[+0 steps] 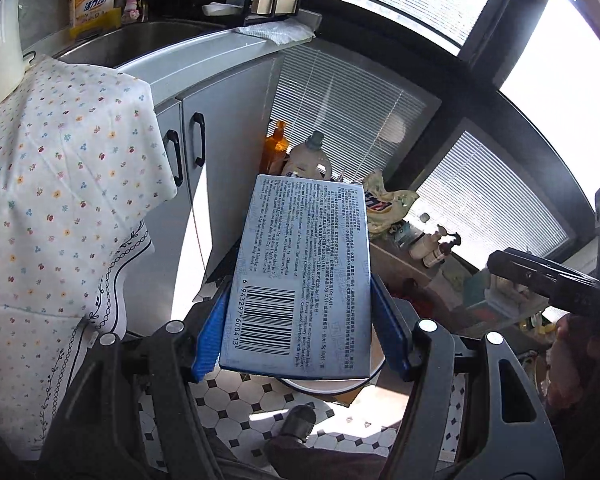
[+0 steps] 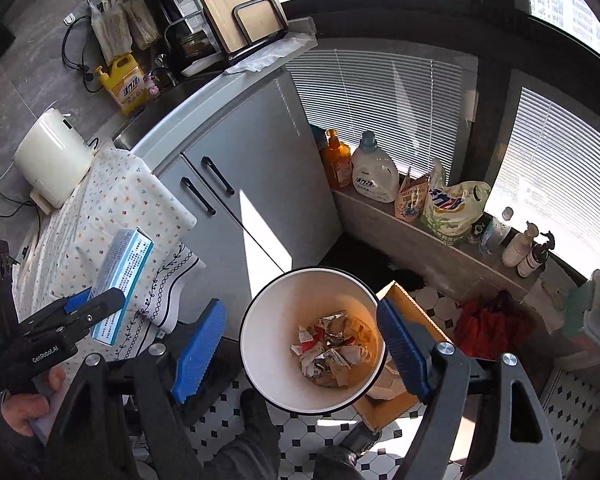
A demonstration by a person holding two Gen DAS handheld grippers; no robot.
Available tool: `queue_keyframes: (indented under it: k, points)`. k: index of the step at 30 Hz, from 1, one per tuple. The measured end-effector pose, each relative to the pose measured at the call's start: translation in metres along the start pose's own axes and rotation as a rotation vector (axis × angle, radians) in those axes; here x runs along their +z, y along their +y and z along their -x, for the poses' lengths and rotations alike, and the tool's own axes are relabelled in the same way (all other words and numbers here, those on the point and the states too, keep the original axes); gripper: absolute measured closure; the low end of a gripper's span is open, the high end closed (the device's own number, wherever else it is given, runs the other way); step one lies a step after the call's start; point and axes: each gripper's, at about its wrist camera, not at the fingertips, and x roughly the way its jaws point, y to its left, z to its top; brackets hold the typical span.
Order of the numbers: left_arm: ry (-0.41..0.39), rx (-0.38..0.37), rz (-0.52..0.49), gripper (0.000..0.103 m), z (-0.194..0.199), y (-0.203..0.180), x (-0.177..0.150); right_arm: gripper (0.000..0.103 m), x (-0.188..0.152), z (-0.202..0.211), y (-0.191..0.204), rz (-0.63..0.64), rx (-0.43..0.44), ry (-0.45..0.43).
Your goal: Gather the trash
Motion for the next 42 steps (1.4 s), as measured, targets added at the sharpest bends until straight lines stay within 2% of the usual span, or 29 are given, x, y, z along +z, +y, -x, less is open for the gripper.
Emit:
queue_keyframes:
  k: [9,11,12,23,28,32,38,42]
  points:
    - [0.029,-0.076,-0.054,0.036,-0.009,-0.044,0.002,0.026,-0.010,0.038,-0.025,-0.037,-0.003,-0.054]
    - [0.023,-0.090,-0.041,0.020,-0.008,-0.047,0.003,0.026,-0.011,0.042,-0.026,-0.036,-0.003,-0.058]
    - [0.012,-0.092,-0.036,0.017,-0.006,-0.048,0.003,0.026,-0.012,0.043,-0.027,-0.036,-0.002,-0.058]
    - [-0.012,-0.039,-0.002,0.010,0.014,-0.041,0.002,0.025,-0.017,0.042,-0.030,-0.032,0.040,-0.041]
    - [-0.016,-0.004,0.019,0.008,0.035,-0.037,0.002,0.024,-0.017,0.045,-0.023,-0.013,0.060,-0.011]
    - [-0.044,0.025,0.002,0.006,0.058,-0.037,0.004,0.017,-0.014,0.056,-0.012,0.010,0.062,-0.023]
    - [-0.100,0.028,0.005,0.006,0.095,-0.026,0.007,0.008,-0.010,0.084,0.013,0.010,0.055,-0.082]
    - [-0.147,0.036,0.004,0.006,0.125,-0.014,0.007,0.008,-0.012,0.105,0.038,0.040,0.042,-0.133]
